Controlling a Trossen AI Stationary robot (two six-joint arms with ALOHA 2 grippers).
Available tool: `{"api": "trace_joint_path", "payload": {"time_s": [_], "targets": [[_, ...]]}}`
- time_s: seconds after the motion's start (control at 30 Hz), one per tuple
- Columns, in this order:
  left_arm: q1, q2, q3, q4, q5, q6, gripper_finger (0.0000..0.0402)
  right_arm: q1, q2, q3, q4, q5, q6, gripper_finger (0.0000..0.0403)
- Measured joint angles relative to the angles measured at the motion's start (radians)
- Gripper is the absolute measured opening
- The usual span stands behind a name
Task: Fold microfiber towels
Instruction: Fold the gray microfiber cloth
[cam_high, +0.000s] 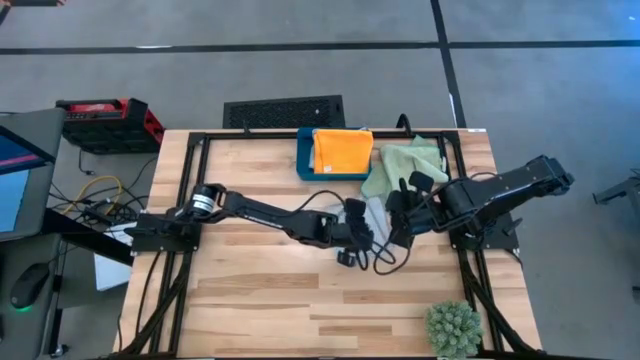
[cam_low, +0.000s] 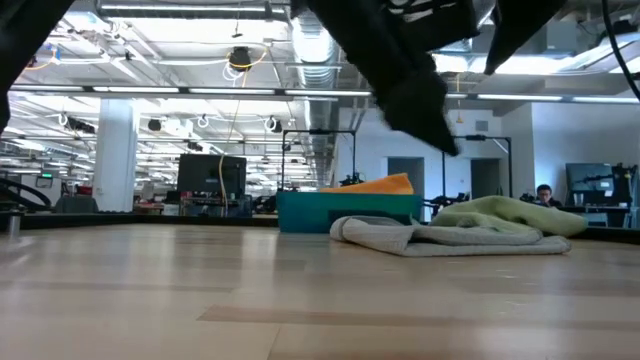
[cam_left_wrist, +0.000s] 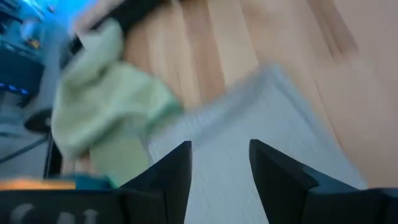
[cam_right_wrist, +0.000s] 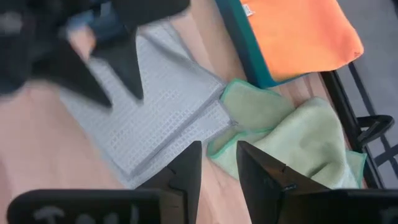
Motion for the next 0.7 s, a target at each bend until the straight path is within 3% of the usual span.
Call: {"api": "trace_joint_path", "payload": {"time_s": [0.1, 0.33, 0.57, 0.7], "targets": [[-0.015, -0.017, 0.000, -0.127, -0.003, -0.029, 0.0154, 0.027, 0.000, -0.009, 0.004, -0.018, 0.000, 0.0124], [-0.034, -0.025, -0.003, -0.337, 0.145, -0.110, 0.0154, 0.131, 0.007, -0.136, 0.123, -0.062, -0.057, 0.0124], [-0.035, -0.021, -0.048, -0.338, 0.146, -0.130, 0.0154, 0.228, 0.081, -0.200, 0.268, -0.094, -0.102, 0.0124], [-0.028, -0.011, -0.073, -0.306, 0.083, -0.125, 0.0154, 0.248, 0.130, -0.200, 0.332, -0.093, -0.099, 0.0124]]}}
